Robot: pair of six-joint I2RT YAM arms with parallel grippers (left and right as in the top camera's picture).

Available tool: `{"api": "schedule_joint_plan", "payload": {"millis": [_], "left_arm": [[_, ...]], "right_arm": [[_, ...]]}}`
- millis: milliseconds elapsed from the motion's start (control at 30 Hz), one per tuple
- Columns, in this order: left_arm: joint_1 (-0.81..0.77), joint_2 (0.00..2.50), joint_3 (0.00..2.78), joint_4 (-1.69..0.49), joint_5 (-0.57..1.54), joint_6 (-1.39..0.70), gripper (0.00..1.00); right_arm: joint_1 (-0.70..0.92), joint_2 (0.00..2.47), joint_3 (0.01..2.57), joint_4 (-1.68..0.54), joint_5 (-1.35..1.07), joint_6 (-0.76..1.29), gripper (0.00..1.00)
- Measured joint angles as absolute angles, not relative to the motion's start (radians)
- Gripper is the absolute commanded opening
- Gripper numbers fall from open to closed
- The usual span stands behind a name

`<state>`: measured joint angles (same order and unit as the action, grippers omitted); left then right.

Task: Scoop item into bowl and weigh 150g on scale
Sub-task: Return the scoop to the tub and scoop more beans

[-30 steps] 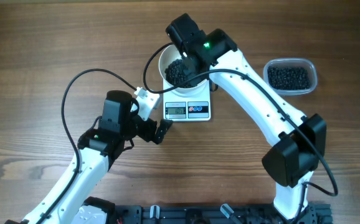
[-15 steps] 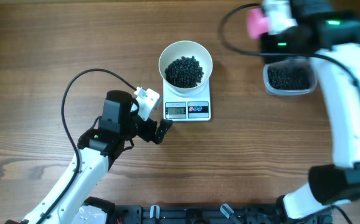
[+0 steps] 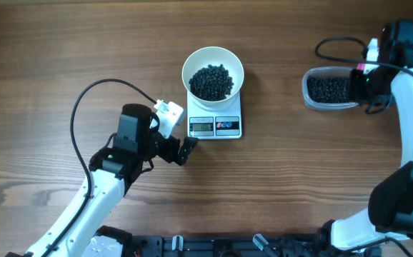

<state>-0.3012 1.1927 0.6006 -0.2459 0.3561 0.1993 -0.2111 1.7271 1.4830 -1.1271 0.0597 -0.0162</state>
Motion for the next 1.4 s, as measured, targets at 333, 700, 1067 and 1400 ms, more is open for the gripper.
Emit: {"api": "schedule_joint_plan", "payload": {"millis": [333,700,1067,1400], "left_arm": [[-0.301,1.193,0.601,-0.246,0.356,0.199,1.0],[-0.301,1.193,0.601,-0.246,0.356,0.199,1.0],[-0.301,1.193,0.601,-0.246,0.356,0.199,1.0],[-0.301,1.193,0.601,-0.246,0.356,0.199,1.0]], "right_arm": [[-0.207,1.838,1.457,-1.121,0.06,-0.008,0.04],[-0.164,1.865,1.457,-1.135,-0.009,-0.093,0.04],[-0.158,1.866,1.455,-1.187,-0.124,-0.191,0.04],[-0.131,1.866,1.455,-1.217,-0.203,-0.256,0.04]]}}
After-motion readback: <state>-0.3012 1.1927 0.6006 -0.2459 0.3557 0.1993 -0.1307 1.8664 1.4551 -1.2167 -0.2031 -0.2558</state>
